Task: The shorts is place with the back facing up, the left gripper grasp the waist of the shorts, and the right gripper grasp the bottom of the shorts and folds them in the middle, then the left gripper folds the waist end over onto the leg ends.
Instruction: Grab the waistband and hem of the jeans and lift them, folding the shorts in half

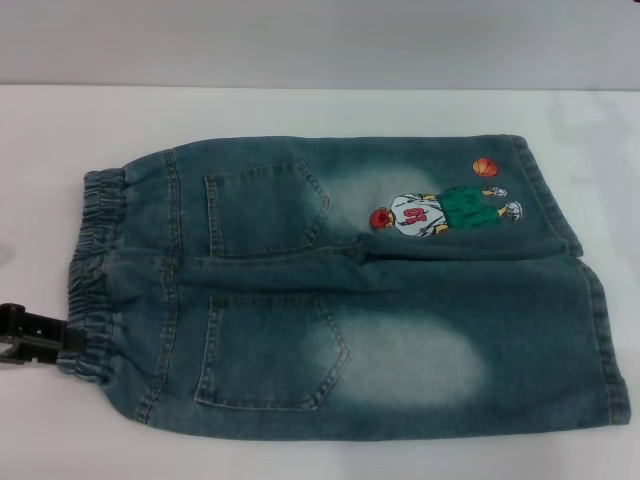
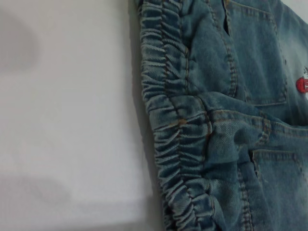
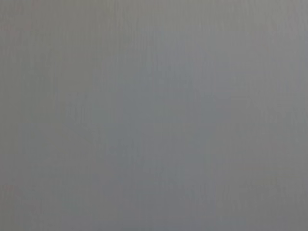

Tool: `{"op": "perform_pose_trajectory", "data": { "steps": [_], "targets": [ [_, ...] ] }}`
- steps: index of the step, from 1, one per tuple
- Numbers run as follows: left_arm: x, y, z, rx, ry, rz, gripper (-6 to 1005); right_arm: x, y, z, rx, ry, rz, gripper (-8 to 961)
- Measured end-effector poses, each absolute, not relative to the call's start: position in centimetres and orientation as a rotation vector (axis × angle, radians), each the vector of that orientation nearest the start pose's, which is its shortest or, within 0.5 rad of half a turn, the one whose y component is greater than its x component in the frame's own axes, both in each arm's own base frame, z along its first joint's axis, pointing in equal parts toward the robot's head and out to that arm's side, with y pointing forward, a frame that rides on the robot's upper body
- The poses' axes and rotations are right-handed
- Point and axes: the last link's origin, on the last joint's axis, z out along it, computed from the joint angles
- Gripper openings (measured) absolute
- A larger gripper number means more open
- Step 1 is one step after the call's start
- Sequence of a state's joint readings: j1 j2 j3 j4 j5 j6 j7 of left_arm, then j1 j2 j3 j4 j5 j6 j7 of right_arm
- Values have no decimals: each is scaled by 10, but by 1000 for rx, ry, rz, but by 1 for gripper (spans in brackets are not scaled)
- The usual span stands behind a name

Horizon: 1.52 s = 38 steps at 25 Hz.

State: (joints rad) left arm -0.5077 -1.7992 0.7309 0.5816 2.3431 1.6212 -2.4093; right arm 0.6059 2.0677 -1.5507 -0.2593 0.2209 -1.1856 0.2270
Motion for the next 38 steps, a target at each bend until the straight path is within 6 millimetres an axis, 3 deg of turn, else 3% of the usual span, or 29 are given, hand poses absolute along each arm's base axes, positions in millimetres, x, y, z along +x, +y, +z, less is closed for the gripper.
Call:
{"op": "perform_pose_trajectory", "data": {
  "steps": [11, 17, 19, 38],
  "targets": [
    [-352, 308, 86, -2199, -1987, -120, 399, 252, 407, 46, -1453, 332, 968, 548],
    [-352, 308, 85, -2199, -1988, -120, 159, 252, 407, 47, -1446, 335, 968, 548],
    [-352, 308, 85, -2199, -1988, -120, 20, 253, 407, 47, -1445, 335, 968, 548],
    [-356, 318, 89, -2141, -1910, -144, 21, 253, 407, 46, -1447, 336, 966, 547]
  ]
}}
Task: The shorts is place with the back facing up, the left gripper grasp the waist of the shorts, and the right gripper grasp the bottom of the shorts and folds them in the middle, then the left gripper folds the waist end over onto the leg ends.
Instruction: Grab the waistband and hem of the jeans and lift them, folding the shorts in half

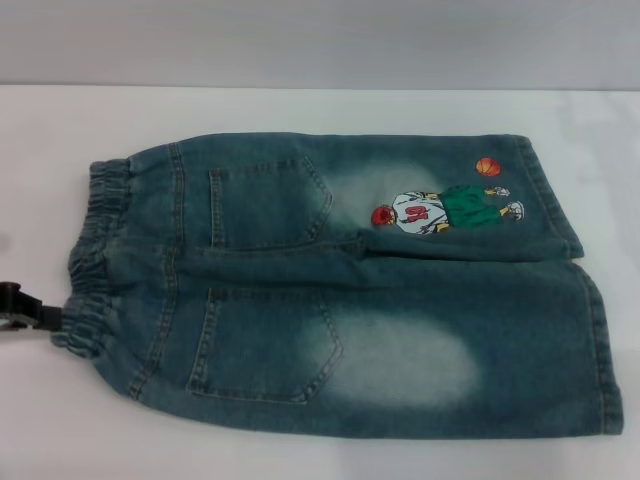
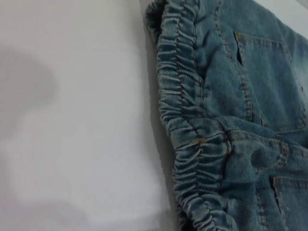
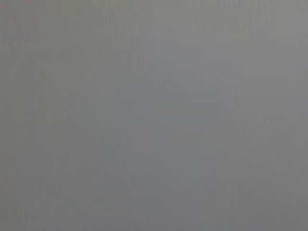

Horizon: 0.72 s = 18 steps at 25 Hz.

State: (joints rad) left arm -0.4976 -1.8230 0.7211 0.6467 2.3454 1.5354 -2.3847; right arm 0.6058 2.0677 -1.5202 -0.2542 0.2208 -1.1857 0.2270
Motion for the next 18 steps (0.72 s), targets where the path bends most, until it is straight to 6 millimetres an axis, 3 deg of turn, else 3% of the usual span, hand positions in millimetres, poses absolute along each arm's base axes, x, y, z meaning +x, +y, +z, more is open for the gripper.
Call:
{"op": "perform_pose_trajectory", "data": {
  "steps": [9, 13, 18],
  "targets": [
    [-357, 326, 90, -2125, -1842, -173, 21, 252, 407, 44, -1459, 371, 1004, 548],
    [-360, 327, 90, -2112, -1819, -178, 16, 245, 407, 40, -1509, 463, 1137, 547],
    [-362, 324, 87, -2121, -1807, -168, 16, 227, 405, 35, -1692, 570, 1338, 547]
  ]
}}
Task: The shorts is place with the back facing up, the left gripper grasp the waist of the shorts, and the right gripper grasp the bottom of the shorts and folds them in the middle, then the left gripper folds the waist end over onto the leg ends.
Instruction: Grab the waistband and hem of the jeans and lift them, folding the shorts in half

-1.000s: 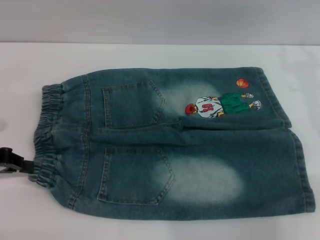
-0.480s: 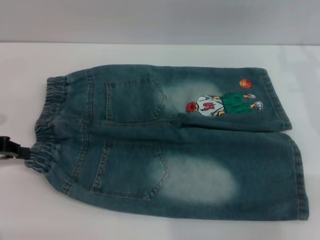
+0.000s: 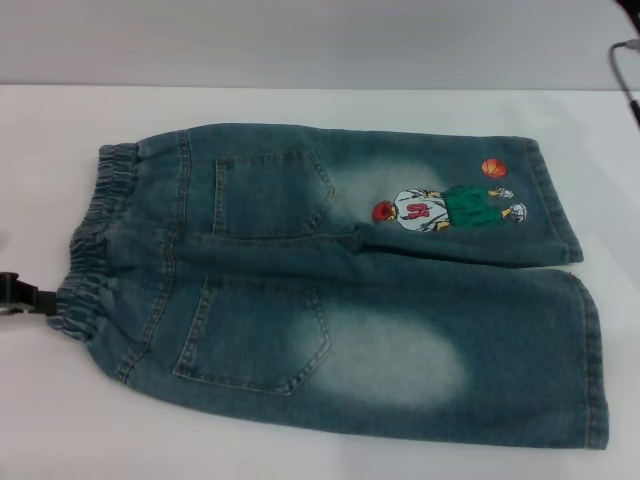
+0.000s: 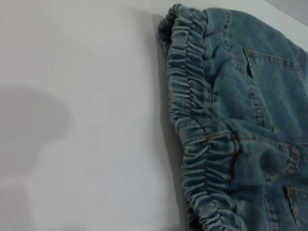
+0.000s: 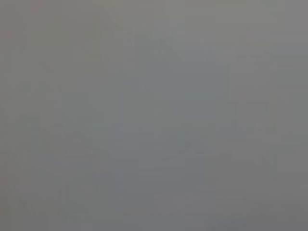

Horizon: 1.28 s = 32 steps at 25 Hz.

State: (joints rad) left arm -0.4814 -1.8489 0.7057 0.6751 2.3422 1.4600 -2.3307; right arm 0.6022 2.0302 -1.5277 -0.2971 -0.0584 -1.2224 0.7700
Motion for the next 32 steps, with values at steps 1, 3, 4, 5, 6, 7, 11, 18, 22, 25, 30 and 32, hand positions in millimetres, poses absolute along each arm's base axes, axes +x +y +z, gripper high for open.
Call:
{"op": "perform_pose_trajectory", "data": {
  "steps": [1, 3, 4, 5, 6, 7, 11, 18, 22, 25, 30, 32],
  "targets": [
    [-362, 323, 87, -2123, -1806, -167, 16, 223, 403, 33, -1750, 574, 1362, 547],
    [-363, 322, 87, -2134, -1794, -164, 16, 213, 398, 30, -1884, 581, 1414, 548],
    [-364, 321, 87, -2140, -1785, -162, 16, 208, 395, 29, -1959, 587, 1436, 548],
    [-364, 321, 87, -2144, -1778, -160, 16, 205, 392, 28, -2025, 593, 1450, 548],
    [-364, 322, 87, -2149, -1770, -156, 16, 202, 389, 28, -2093, 599, 1458, 548],
    [-363, 322, 87, -2156, -1762, -153, 16, 200, 384, 27, -2178, 610, 1462, 548],
    [-360, 323, 82, -2188, -1734, -151, 16, 199, 365, 31, -2472, 607, 1424, 547],
    [-356, 320, 69, -2208, -1740, -176, 16, 213, 327, 63, -2936, 549, 1261, 548],
    [-355, 320, 63, -2211, -1743, -186, 16, 227, 309, 77, -3119, 542, 1115, 548],
    [-354, 320, 59, -2207, -1744, -194, 16, 238, 299, 81, -3233, 579, 955, 548],
    [-353, 323, 56, -2199, -1740, -200, 16, 252, 290, 83, -3365, 661, 705, 547],
    [-352, 324, 55, -2199, -1739, -202, 16, 256, 286, 83, -3398, 690, 638, 547]
  ]
}}
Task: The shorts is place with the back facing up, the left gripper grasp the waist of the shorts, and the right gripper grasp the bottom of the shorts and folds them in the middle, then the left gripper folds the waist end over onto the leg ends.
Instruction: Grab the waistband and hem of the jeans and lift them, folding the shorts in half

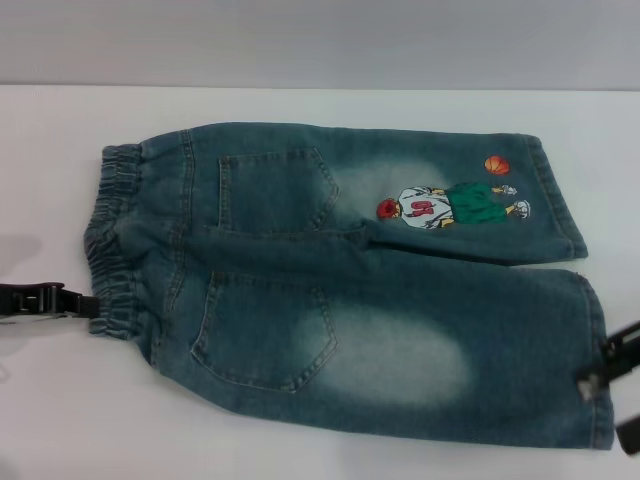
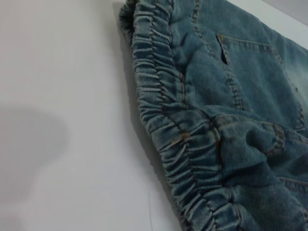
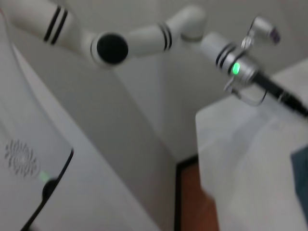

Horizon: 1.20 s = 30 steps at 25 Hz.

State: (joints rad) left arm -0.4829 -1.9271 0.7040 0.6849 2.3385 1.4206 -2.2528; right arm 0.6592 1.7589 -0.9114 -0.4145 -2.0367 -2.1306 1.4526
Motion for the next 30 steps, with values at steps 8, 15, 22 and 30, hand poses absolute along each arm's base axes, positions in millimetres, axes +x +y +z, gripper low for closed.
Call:
{"op": "perform_pose_trajectory", "data": {
  "steps": [8, 15, 22, 30],
  "targets": [
    [-351, 325, 53, -2202, -1728, -203, 16, 273, 274, 82, -3443, 794, 464, 548],
    [-350, 326, 52, -2204, -1730, -201, 16, 287, 261, 84, -3481, 891, 325, 547],
    [-349, 326, 52, -2206, -1738, -201, 16, 296, 255, 85, -3496, 954, 182, 546],
    [-348, 326, 49, -2198, -1752, -206, 16, 306, 258, 91, -3452, 1000, 29, 547]
  ]
}}
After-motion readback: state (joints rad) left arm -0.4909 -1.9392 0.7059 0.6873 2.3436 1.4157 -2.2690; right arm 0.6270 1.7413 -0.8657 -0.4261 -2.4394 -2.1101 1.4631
